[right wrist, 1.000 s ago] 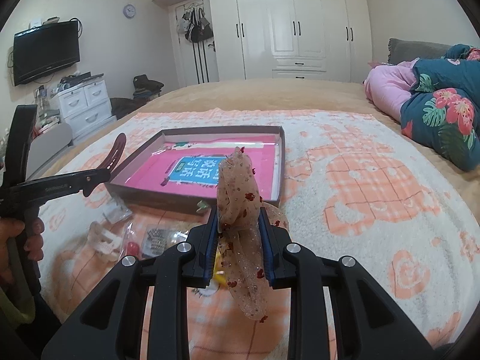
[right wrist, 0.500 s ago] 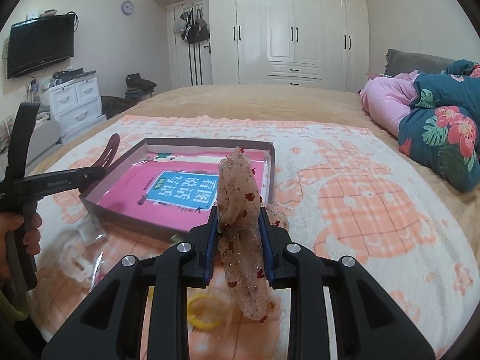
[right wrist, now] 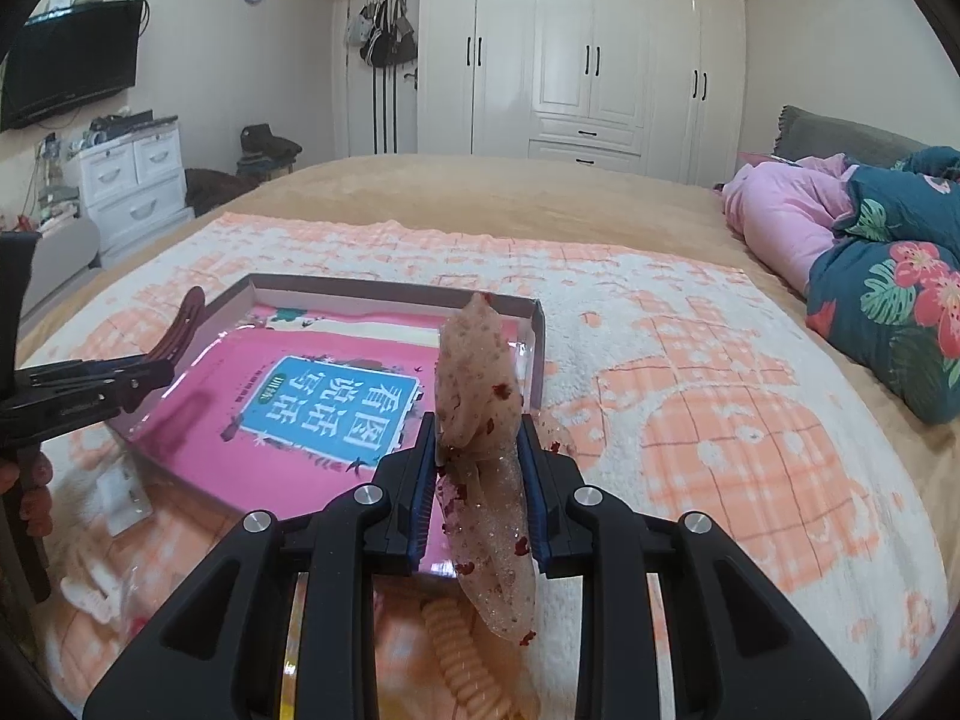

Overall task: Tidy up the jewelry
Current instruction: 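Lower maroon clip into pink box with left tool while right tool releases scrunchie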

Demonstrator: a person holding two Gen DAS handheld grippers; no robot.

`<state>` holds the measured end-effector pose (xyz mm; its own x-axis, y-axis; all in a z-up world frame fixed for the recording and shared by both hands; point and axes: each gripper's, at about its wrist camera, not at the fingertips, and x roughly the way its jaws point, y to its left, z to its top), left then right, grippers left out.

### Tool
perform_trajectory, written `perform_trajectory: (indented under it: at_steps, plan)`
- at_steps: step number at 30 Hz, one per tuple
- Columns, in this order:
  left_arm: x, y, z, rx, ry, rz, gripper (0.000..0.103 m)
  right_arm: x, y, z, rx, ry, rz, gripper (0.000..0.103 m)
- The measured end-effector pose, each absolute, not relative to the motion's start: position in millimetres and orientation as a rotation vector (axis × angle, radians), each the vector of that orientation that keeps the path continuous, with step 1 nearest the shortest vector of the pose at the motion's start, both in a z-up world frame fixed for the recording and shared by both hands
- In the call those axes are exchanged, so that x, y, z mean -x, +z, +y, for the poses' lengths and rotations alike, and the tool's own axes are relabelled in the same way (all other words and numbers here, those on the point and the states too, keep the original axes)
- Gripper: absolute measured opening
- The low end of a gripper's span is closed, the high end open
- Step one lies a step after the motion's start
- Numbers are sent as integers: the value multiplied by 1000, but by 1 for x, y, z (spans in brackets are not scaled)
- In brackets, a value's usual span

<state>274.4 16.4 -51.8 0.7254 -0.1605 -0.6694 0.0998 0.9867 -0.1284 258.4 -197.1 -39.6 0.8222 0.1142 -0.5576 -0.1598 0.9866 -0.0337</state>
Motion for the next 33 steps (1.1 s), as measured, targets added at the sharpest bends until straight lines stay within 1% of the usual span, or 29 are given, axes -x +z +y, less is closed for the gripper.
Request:
perform_trajectory:
  at_steps: [10, 17, 22, 23, 27, 29, 30, 33]
  plan:
    - [-278, -57, 17, 87, -144, 763, 25, -298, -62, -185, 109, 114, 667, 25]
    - [-278, -61, 17, 83, -142, 769, 25, -300, -70, -183, 113, 126, 677, 28]
    - [-277, -61, 19, 88, -137, 766, 25, -295, -68, -181, 102, 153, 662, 42]
    - [-276, -61, 19, 88, -136, 764, 25, -294, -68, -181, 100, 155, 660, 42]
    - [-274, -59, 18, 88, -138, 755, 25, -287, -65, -182, 78, 162, 648, 53]
    - [-273, -57, 18, 89, -140, 748, 25, -281, -63, -184, 60, 164, 639, 55]
    - [-272, -55, 18, 90, -141, 744, 25, -278, -62, -185, 53, 164, 634, 58]
    - [-268, -51, 18, 95, -142, 733, 31, -269, -57, -187, 39, 158, 610, 67]
